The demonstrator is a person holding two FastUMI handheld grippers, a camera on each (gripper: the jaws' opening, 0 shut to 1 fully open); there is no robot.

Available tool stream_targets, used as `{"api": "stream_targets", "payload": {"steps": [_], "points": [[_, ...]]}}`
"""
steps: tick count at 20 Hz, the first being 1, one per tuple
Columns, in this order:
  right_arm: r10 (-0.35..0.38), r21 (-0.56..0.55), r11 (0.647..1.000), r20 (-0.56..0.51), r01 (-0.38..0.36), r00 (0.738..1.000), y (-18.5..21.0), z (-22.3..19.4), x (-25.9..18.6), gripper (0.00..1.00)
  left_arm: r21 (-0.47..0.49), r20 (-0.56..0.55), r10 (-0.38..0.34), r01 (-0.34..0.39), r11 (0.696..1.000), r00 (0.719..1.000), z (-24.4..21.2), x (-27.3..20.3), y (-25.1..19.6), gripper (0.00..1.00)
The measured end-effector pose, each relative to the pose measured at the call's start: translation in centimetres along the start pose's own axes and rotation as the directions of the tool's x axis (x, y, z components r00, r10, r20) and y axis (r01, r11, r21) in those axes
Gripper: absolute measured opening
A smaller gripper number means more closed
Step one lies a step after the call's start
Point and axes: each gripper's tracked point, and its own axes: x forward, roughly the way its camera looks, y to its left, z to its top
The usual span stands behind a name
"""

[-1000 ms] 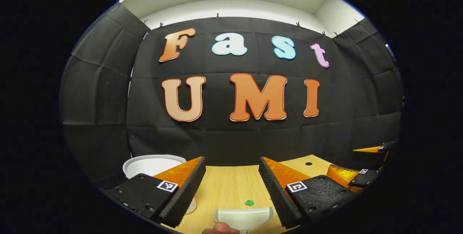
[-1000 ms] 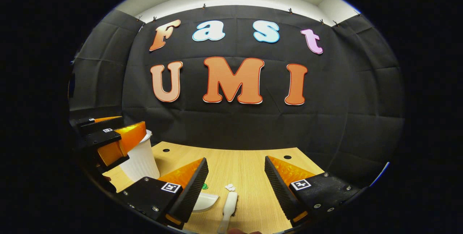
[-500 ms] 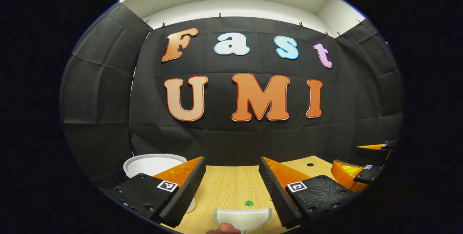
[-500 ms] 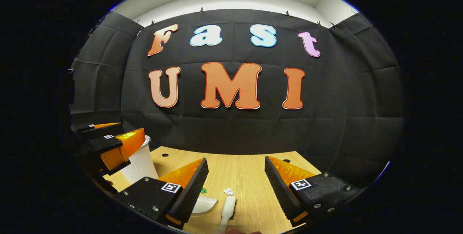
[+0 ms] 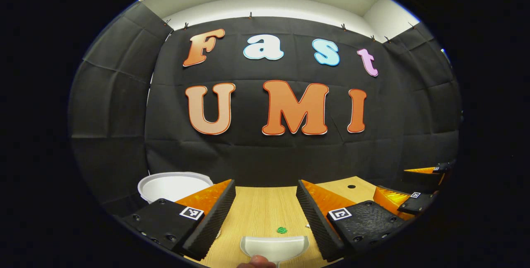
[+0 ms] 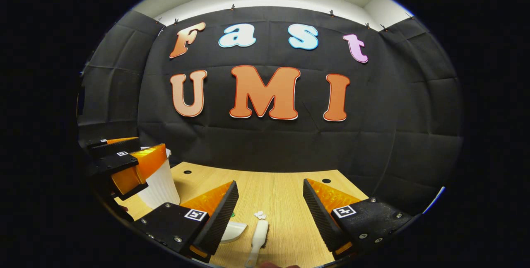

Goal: Pick up the small broom and dustpan from the desktop, sweep the trash into the dustpan with the broom, and then empty the trash into the garbage bin.

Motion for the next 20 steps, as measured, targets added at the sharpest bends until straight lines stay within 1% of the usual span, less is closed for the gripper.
{"api": "stream_targets", "payload": {"steps": [1,12,14,17,20], "points": [[-0.011,-0.006,1.0,-0.01,0.011,1.0,-0.2,-0.4,0.1,0.94,0.0,-0.007,-0.005,0.005,1.0,1.0,-0.3,0.1,-0.1,0.93],[-0.012,-0.002,1.0,-0.067,0.012,0.998,1.1,-2.0,0.5,0.94,0.008,-0.083,-0.031,0.032,0.999,0.996,-2.8,0.4,0.3,0.93],[-0.014,-0.001,1.0,-0.102,0.014,0.995,1.5,-3.0,0.6,0.94,0.002,-0.11,-0.039,0.039,0.999,0.993,-3.7,0.3,0.5,0.93],[-0.011,0.007,1.0,-0.177,0.013,0.984,2.2,-5.2,0.6,0.95,-0.007,-0.177,-0.06,0.06,0.998,0.982,-5.9,0.4,0.6,0.94],[-0.015,0.011,1.0,-0.238,0.018,0.971,2.9,-7.0,0.5,0.94,-0.027,-0.268,-0.086,0.082,0.996,0.96,-8.8,0.2,0.7,0.94]]}}
